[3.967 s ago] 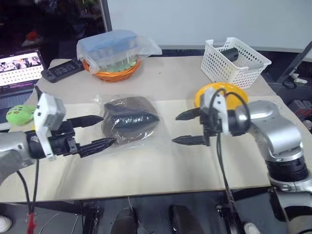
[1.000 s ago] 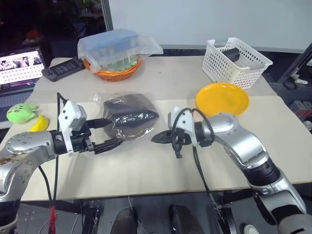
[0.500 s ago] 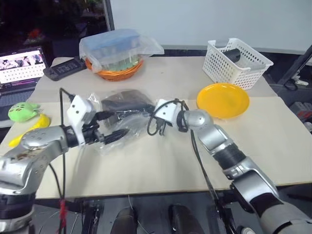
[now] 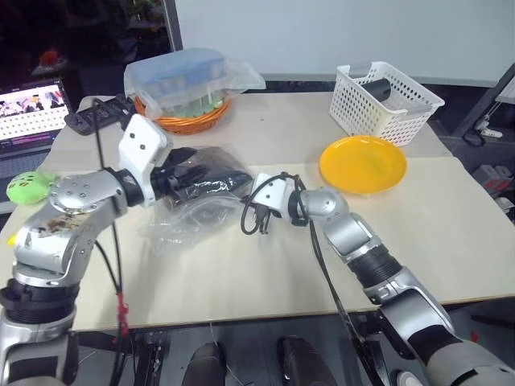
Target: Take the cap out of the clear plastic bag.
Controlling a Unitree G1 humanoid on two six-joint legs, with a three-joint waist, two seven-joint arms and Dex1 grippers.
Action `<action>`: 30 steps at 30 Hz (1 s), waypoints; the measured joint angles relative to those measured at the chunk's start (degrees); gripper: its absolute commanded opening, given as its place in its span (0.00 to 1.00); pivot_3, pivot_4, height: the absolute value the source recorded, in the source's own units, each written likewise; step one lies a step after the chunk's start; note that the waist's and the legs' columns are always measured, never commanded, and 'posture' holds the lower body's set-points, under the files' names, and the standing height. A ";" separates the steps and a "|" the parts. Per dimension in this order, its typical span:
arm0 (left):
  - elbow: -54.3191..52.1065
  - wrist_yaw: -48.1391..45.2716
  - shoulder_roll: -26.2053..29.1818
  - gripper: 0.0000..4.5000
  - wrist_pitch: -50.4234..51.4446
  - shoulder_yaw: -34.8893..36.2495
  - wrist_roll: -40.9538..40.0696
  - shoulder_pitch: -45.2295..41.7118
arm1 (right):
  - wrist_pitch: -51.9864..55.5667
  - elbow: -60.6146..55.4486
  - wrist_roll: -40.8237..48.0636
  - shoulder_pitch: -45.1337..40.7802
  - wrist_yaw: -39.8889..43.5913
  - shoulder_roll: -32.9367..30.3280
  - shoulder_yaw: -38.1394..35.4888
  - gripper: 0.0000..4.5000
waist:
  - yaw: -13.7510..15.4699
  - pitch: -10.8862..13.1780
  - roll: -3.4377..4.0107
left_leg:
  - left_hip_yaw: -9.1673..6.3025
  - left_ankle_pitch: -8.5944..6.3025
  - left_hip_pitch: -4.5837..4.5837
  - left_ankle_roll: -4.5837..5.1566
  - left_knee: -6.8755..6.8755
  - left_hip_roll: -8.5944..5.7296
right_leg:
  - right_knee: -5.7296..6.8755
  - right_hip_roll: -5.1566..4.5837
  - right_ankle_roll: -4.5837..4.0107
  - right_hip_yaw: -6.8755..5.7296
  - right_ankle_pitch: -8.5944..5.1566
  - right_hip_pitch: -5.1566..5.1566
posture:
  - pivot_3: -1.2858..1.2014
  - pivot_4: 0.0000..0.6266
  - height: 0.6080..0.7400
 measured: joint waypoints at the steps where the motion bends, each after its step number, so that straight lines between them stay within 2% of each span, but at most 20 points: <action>1: -0.12 -0.64 -0.06 0.03 -0.84 -1.14 0.69 0.03 | 0.54 -0.37 0.01 -0.01 0.00 0.10 -0.38 0.00 | 0.15 0.00 0.00 | 0.00 0.00 -0.01 0.00 0.00 0.00 | 0.00 0.00 -0.01 0.00 0.00 0.01 | 0.52 0.24 1.00; 10: -1.46 -1.43 -5.79 0.02 -6.37 -9.32 7.71 1.35 | 7.50 -5.27 1.65 -0.11 2.67 0.24 -1.73 0.00 | 0.15 0.00 -0.01 | 0.00 0.00 -0.12 0.00 0.01 0.00 | -0.02 0.01 -0.12 0.00 0.08 -0.08 | 0.52 0.24 1.00; 18: 4.11 -1.75 -8.18 0.02 -13.18 -13.18 15.40 0.31 | 11.52 -9.21 2.62 -0.11 3.62 0.46 -1.93 0.00 | 0.14 0.00 -0.01 | 0.00 0.01 -0.13 0.01 0.02 0.00 | 0.00 0.01 -0.10 0.00 0.07 -0.08 | 0.52 0.24 1.00; 22: 4.63 -3.13 -8.52 0.02 -16.85 -15.86 18.87 2.40 | 13.16 -10.45 3.43 -0.07 3.62 0.33 -2.24 0.00 | 0.09 0.00 -0.01 | 0.00 0.00 -0.20 0.01 0.03 0.00 | 0.00 0.01 -0.12 0.00 0.08 -0.18 | 0.52 0.24 1.00; 30: 2.76 -4.94 -8.82 0.02 -16.96 -17.67 21.57 7.65 | 13.41 -10.49 4.06 -0.56 2.58 0.32 -3.64 0.00 | 0.08 0.00 -0.01 | 0.00 0.01 -0.21 0.01 0.04 0.00 | 0.06 0.01 -0.09 0.01 0.06 -0.21 | 0.52 0.24 1.00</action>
